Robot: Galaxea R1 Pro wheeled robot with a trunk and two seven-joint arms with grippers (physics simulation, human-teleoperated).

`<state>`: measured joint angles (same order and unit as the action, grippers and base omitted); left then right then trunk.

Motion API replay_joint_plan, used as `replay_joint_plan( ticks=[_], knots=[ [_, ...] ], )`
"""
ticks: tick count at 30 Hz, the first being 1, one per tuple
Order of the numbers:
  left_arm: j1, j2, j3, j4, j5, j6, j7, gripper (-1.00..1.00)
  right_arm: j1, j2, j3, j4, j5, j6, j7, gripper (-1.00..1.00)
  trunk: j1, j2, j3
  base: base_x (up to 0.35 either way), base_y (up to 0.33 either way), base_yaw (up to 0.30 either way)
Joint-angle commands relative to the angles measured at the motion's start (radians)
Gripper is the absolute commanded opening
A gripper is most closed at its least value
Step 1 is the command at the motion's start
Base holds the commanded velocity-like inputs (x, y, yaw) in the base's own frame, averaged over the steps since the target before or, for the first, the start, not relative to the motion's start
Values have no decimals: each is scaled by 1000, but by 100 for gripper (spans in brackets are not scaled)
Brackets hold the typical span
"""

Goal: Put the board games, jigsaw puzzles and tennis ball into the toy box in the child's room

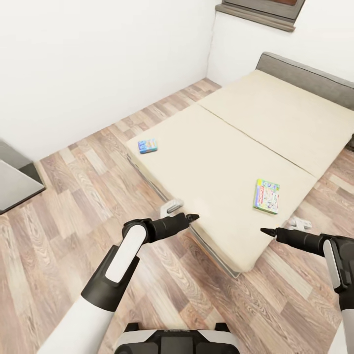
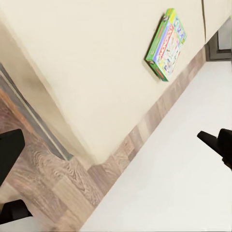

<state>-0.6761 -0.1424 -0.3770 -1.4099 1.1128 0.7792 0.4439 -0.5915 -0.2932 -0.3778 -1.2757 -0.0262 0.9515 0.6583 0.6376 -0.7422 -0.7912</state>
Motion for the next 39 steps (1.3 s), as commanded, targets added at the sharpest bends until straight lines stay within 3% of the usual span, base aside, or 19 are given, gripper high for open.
replay_joint_plan(
  ticks=[1,18,31,37,39],
  knots=[
    [0,0,0,-1,10,1,10,100,-1,0,-1,-1,-2,7,2,100,0,-1,-1,37,94,-282],
    [-6,-6,-36,-2,5,-4,15,100,-2,-3,-2,0,-2,7,1,100,0,-1,-1,13,34,-282],
    [-146,-1,-34,57,-38,6,62,100,-2,-4,-3,1,-2,7,1,100,0,-1,-1,2,4,-282],
    [-189,0,-34,94,-9,8,87,100,-3,-2,-3,7,0,6,-3,100,0,-1,-1,0,1,-276],
    [-188,-1,-39,101,20,5,94,100,-3,-1,-2,10,2,6,-5,100,0,-1,-1,0,0,-207]
  ],
)
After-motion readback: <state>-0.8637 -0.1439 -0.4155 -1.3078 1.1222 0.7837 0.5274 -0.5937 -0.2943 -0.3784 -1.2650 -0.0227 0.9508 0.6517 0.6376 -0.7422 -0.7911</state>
